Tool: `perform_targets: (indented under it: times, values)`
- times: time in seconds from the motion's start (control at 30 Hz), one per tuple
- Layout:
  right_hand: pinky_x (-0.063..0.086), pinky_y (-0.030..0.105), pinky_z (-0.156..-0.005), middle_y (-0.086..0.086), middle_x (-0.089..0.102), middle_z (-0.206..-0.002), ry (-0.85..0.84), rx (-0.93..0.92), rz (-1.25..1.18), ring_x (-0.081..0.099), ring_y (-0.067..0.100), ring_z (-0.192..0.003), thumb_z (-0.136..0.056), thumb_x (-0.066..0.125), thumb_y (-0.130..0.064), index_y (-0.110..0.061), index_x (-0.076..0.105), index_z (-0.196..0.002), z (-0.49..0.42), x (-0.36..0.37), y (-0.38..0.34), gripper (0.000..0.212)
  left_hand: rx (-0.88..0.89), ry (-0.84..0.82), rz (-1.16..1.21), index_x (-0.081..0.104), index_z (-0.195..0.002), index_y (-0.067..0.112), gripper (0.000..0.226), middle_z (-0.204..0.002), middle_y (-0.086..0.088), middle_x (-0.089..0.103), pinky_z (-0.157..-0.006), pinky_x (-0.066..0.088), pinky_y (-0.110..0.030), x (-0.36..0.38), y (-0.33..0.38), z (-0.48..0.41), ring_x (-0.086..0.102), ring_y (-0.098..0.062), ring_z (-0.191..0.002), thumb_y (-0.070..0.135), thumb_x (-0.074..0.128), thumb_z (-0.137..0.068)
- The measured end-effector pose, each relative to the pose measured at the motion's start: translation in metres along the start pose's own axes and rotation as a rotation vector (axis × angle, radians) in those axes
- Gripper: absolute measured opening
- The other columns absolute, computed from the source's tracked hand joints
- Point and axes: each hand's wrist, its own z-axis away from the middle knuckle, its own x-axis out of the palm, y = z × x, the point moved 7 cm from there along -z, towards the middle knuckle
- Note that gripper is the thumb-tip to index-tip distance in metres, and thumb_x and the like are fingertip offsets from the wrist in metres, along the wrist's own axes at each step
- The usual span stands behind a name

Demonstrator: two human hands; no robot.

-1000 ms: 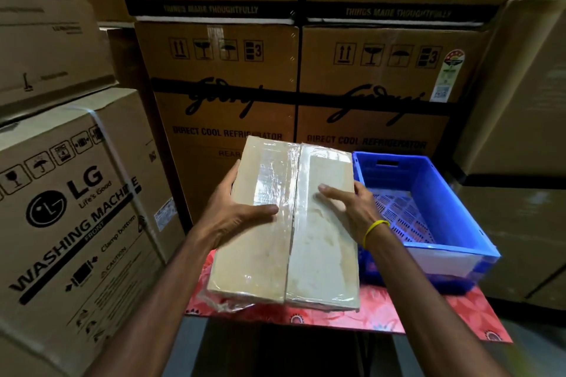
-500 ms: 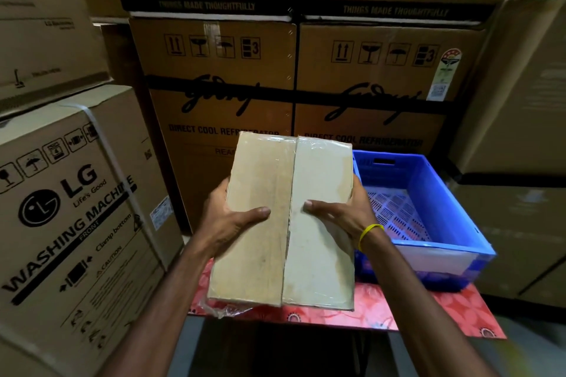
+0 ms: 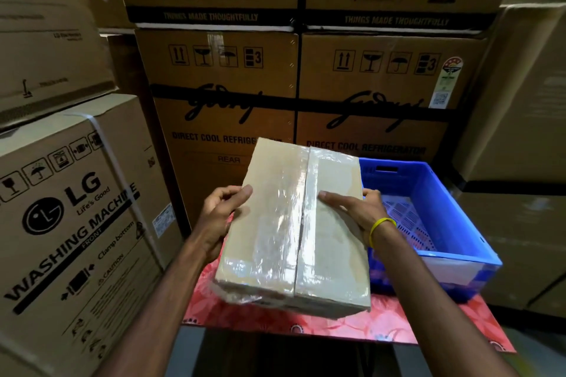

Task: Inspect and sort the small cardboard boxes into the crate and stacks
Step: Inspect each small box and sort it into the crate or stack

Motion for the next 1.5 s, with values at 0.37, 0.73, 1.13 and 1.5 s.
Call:
perform_targets:
  times: [0.37,0.73,1.13,1.5]
  values:
    - [0.064,0.036,-0.065,0.015,0.081,-0.095,-0.197,0.353,-0.084,0.076,0.029,-0.071,-0.091,0.076,-0.045,-0.011,0.077,-0.114,-0.007,0.002,0.021,0.042,0.085,-0.593,-0.244,0.059,-0.12,0.07,0.116,-0.122,0.024,0.07,-0.08,0.057,-0.014,0.015,0.008,0.056,0.069,0.012,-0.104,0.006,0.099,-0.031]
    - [0.061,0.036,-0.091,-0.001,0.078,-0.12,-0.395,-0.059,-0.199,0.073,0.017,-0.11,-0.067,0.076,-0.08,-0.019,0.07,-0.129,0.021,0.015,-0.004,0.087,-0.043,-0.115,0.184,0.077,-0.114,0.004,0.041,-0.125,-0.03,0.067,-0.093,0.056,-0.058,-0.006,-0.002,0.014,0.066,-0.038,-0.103,0.03,0.075,-0.082]
    - [0.064,0.035,-0.08,-0.003,0.081,-0.107,-0.024,-0.256,0.105,0.077,0.023,-0.105,-0.078,0.09,-0.012,-0.018,0.068,-0.124,0.036,0.01,0.002,0.051,0.171,0.185,-0.117,0.062,-0.133,0.017,0.118,-0.129,-0.009,0.069,-0.089,0.061,-0.045,0.004,0.009,0.002,0.074,-0.025,-0.106,0.089,0.081,-0.041]
    - [0.058,0.045,-0.084,-0.003,0.076,-0.104,0.434,-0.316,0.482,0.071,0.032,-0.099,-0.032,0.067,-0.104,-0.033,0.056,-0.121,0.058,0.014,-0.018,0.114,0.24,0.335,-0.518,0.074,-0.104,0.025,0.091,-0.091,0.01,0.08,-0.08,0.064,-0.036,0.011,0.011,0.012,0.077,-0.013,-0.087,0.078,0.093,-0.033]
